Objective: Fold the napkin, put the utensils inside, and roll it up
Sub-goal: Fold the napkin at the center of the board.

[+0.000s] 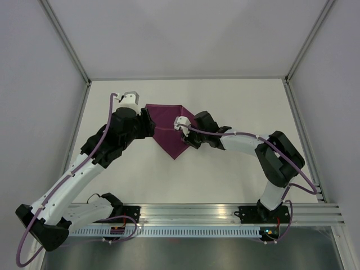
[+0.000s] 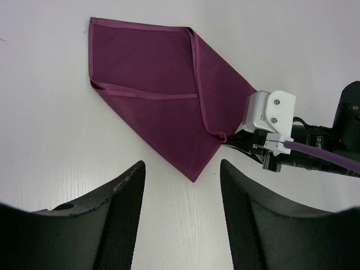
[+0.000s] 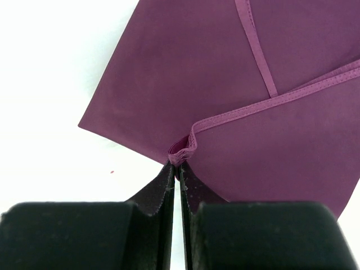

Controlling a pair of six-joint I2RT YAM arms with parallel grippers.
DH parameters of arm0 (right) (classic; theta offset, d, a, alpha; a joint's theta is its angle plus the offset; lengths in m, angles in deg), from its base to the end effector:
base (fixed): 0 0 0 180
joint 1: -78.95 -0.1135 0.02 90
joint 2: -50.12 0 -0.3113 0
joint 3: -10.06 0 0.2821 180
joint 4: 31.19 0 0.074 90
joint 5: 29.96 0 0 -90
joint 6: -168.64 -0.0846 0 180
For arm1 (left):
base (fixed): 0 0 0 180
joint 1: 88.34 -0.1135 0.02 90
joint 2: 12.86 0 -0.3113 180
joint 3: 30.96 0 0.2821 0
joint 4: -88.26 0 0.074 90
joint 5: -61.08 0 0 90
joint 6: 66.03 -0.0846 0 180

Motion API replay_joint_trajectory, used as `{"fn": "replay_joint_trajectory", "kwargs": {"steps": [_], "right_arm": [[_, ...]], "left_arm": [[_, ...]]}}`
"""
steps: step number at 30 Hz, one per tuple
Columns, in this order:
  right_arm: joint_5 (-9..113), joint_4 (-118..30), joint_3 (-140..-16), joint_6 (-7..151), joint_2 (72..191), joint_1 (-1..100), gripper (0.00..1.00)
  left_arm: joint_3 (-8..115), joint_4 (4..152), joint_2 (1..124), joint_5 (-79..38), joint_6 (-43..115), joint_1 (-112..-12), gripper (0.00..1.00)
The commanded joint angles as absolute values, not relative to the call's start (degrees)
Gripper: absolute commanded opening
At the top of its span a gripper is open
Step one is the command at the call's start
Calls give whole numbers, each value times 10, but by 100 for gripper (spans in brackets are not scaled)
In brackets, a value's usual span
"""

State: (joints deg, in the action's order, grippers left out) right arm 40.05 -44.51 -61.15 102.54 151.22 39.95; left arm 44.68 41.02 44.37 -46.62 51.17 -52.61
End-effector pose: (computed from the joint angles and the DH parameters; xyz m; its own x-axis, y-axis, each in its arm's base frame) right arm 0.3209 0.2971 0.1733 -0.1684 -0.6263 -0.7612 -0.9333 0.3498 -0.0813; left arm 0.2217 -0.1278 0.3898 -0.5036 -0.1741 -0.8462 0.1236 0.9549 -0.2700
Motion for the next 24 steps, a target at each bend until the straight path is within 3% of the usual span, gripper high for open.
{"fn": "replay_joint_trajectory", "kwargs": {"steps": [1,12,24], "right_arm": [[393,-423,-615,1039,1504,391,11],[378,-432,-651,1015,1543,378,11],[354,-457,-690,989,1580,378,18]], "left_arm": [[441,428,445,-461,532,-527,61],[420,437,436,-457,538,-527,61],[410,437,420,-455,536,-527,61]]}}
